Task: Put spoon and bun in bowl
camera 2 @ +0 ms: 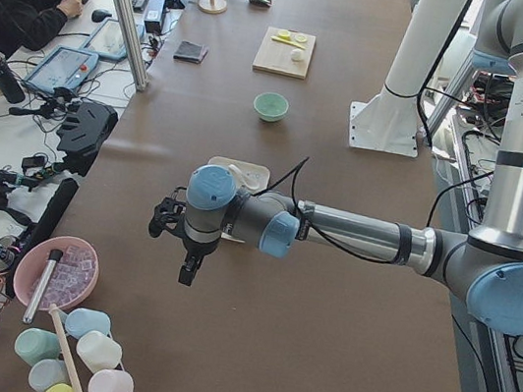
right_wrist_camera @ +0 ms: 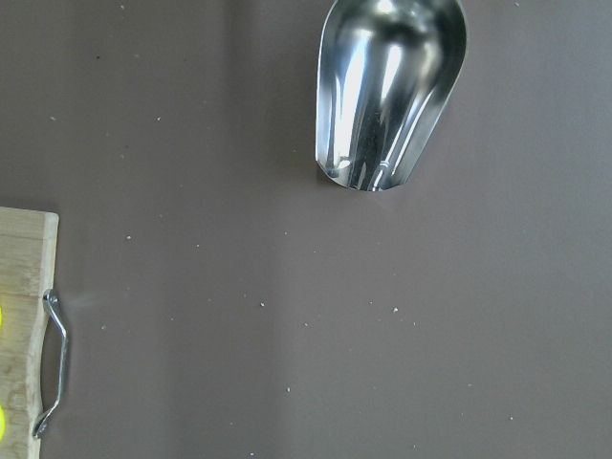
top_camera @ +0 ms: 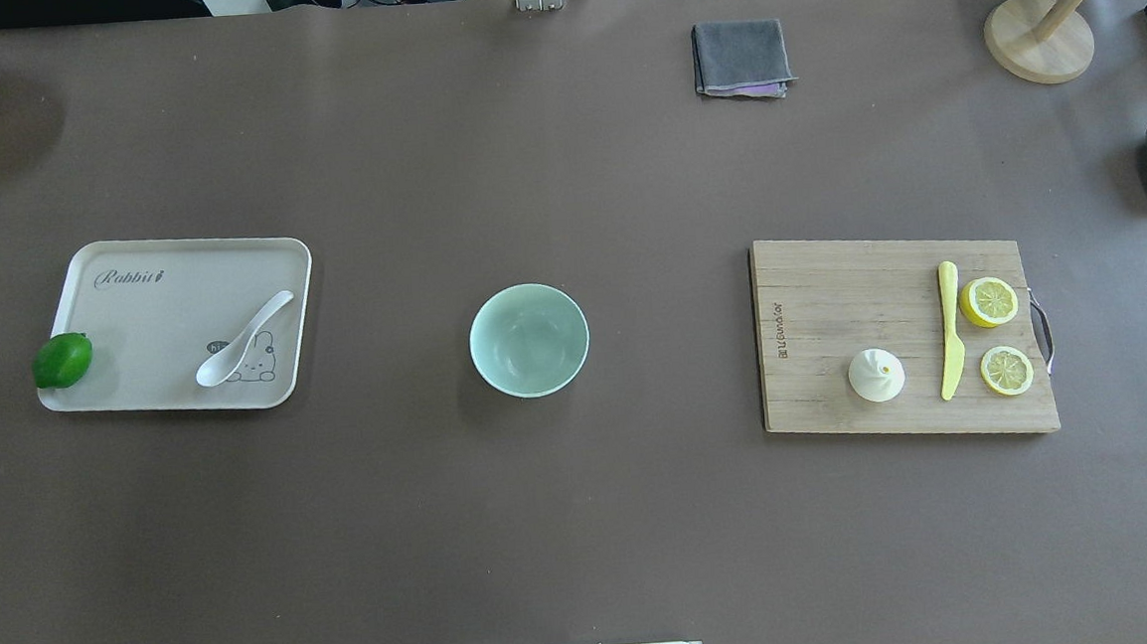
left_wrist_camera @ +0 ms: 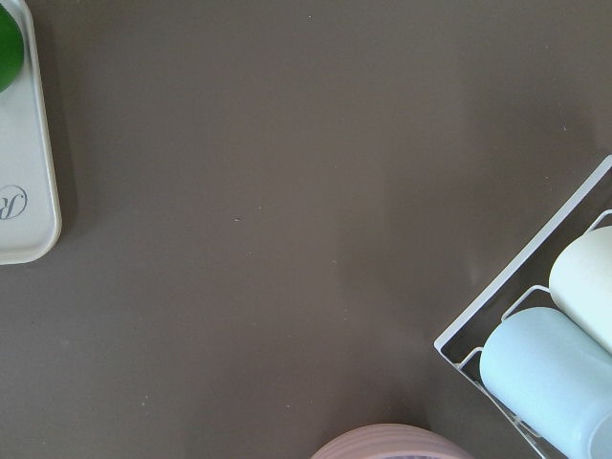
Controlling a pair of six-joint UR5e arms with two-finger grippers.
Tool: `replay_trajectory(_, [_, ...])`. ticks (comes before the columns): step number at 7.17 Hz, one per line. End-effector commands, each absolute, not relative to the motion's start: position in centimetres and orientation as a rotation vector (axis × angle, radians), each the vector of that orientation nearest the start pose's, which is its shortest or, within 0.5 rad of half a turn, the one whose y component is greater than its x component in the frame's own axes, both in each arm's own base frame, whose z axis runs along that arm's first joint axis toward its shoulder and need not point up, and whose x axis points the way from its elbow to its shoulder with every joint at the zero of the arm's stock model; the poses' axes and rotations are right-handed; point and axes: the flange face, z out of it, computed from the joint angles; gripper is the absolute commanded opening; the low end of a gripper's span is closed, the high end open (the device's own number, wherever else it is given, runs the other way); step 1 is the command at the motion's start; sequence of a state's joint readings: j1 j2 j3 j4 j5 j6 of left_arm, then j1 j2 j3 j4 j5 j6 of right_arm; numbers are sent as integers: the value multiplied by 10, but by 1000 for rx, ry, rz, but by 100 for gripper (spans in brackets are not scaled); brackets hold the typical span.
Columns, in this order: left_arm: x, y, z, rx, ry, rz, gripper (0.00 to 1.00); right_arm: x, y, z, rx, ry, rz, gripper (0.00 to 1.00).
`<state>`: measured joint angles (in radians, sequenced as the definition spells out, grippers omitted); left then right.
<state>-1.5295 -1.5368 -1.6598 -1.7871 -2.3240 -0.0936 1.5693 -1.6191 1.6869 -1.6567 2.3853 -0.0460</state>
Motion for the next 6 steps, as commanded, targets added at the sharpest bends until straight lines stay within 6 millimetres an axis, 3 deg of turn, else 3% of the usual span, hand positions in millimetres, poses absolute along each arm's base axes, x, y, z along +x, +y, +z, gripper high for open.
replay_trajectory(1, [-45,-496,606,213,766,55,98,60,-470,628,5,-816,-39,100])
replay_trajectory(2, [-39,-497,585,264,768,87,98,58,-472,623,13,-825,-45,100])
replay_trajectory(4, [9,-500,537,321,810,203,98,53,-479,611,34,-848,-62,100])
replay_trajectory(5, [58,-516,503,341,835,296,98,52,-488,601,52,-849,-74,100])
replay_trajectory(6, [90,-521,483,350,856,356,98,49,-489,601,47,-849,-78,100])
